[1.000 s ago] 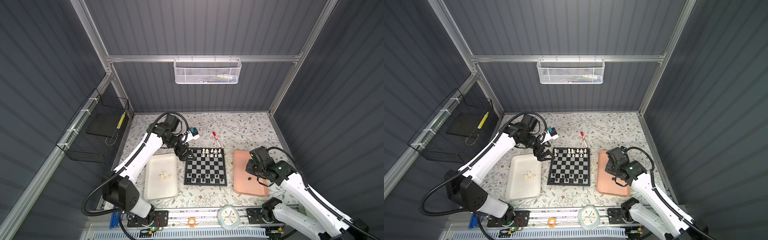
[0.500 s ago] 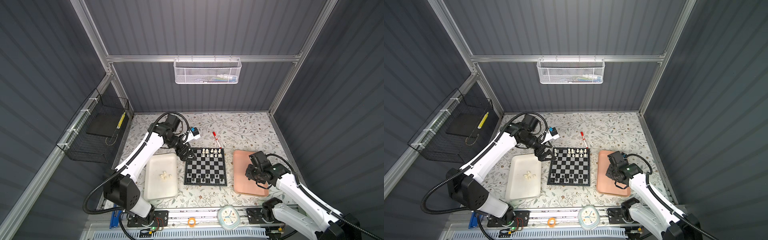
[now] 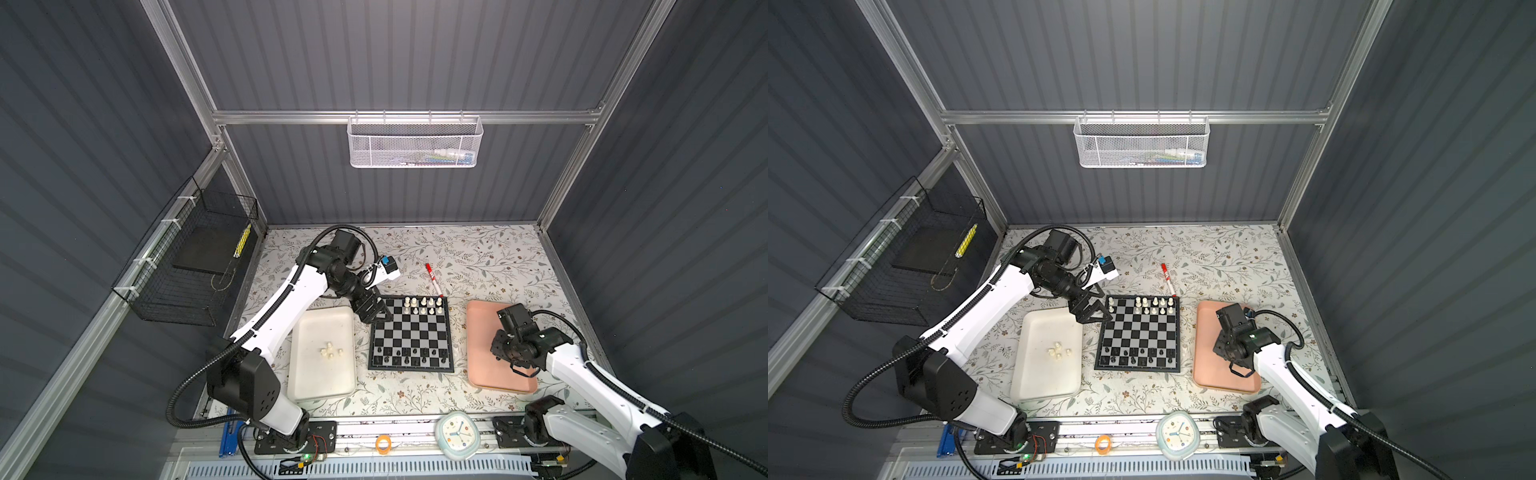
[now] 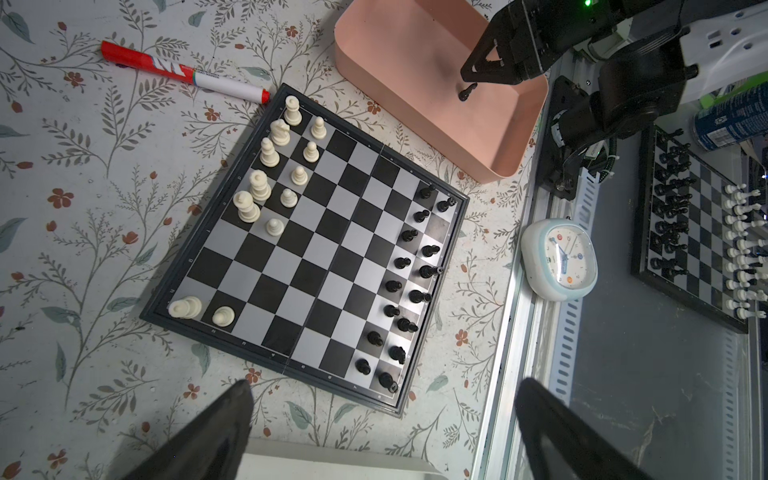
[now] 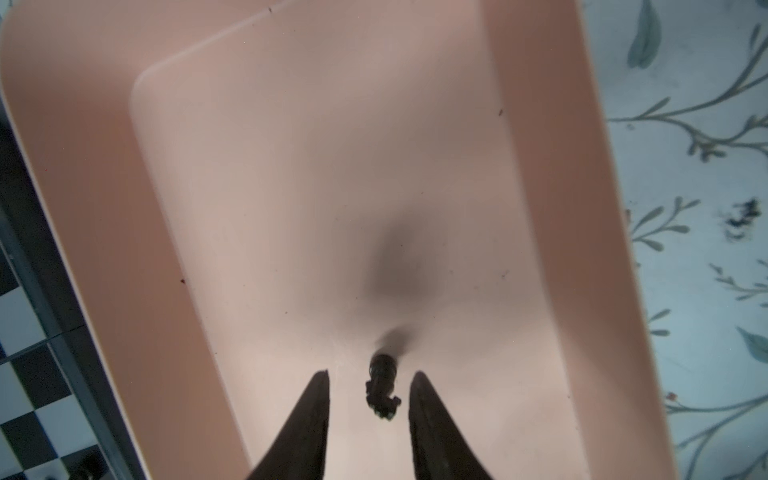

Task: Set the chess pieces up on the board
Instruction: 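Lower the right gripper toward the last black piece in the pink tray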

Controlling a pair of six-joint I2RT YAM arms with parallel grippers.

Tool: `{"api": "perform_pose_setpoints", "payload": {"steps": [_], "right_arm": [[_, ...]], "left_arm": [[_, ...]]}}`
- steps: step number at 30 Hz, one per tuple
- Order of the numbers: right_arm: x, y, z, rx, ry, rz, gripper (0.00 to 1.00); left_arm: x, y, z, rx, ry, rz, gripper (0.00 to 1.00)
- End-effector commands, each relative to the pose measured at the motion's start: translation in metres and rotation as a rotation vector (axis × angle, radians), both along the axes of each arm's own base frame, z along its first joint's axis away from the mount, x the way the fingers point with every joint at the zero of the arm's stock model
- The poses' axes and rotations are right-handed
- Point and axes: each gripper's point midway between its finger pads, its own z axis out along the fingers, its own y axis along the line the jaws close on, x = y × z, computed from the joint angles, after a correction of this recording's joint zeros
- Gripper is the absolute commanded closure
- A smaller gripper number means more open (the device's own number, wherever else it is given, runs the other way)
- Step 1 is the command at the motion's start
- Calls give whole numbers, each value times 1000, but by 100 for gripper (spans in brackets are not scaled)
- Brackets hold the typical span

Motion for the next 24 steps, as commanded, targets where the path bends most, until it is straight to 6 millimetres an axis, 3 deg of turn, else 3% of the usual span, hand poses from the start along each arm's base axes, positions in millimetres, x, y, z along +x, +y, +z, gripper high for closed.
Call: {"api": "perform_pose_setpoints", "payload": {"steps": [1, 9, 24], "right_arm": [[2, 2, -3, 0, -2, 26, 65], [0, 1, -12, -23, 66, 20, 67], [-5, 3, -13, 4, 74, 7, 72]], "left_arm": [[-7, 2, -2, 12, 31, 7, 1], [-9, 5, -2, 18, 20, 10, 0], [-8, 6, -3, 23, 10, 11, 1]]}}
